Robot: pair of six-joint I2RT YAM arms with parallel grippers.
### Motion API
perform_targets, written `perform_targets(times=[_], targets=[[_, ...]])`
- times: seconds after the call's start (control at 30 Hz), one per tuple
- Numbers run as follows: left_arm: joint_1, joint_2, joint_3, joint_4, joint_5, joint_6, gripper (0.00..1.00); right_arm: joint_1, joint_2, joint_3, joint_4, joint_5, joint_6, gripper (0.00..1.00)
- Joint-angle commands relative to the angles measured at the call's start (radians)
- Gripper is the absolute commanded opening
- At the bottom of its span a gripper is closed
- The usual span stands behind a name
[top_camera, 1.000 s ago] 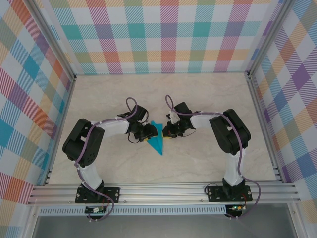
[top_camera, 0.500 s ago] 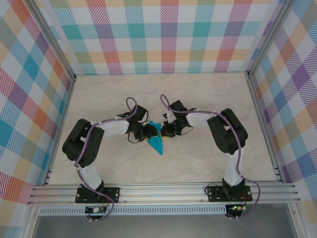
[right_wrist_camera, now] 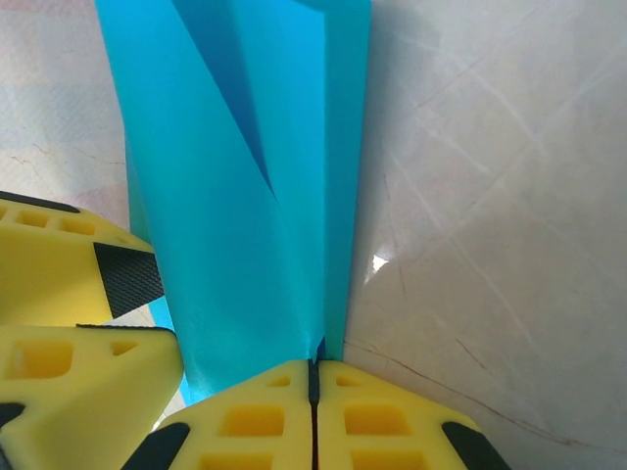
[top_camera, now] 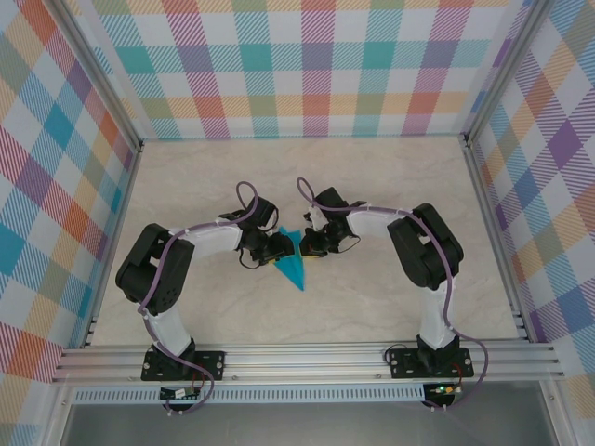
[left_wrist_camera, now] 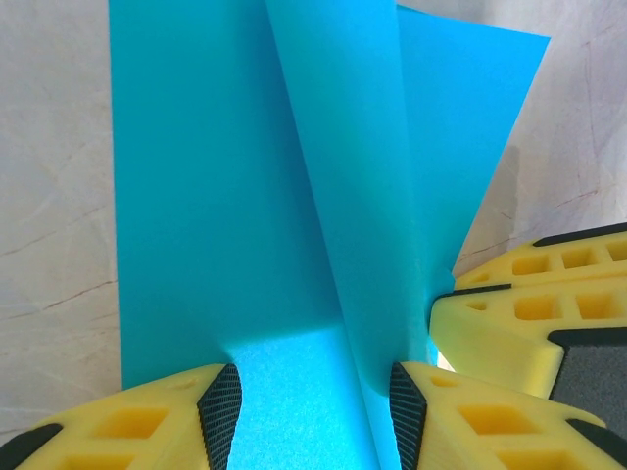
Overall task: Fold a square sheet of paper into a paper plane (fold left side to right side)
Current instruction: Fourth fold the wing at the center of the table.
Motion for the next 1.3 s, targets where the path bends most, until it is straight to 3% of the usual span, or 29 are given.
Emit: perform_targets(times=[0.0,0.7,1.27], targets=[[-0.007,0.027,-0.009,-0.073,-0.061,0.016,0.48,0.005,-0.045,-0.003,-0.082,0.050,-0.030,0.07],[-0.007,0.041,-0.018,-0.055,-0.054,0.012,0.48,0.018,-0.087,0.037,-0.089,0.011,-0.034,0.07],[-0.007,0.038,-0.021,-0.056,-0.054,0.012,0.48,0.024,-0.003,0.068,-0.077,0.022,-0.032,0.07]])
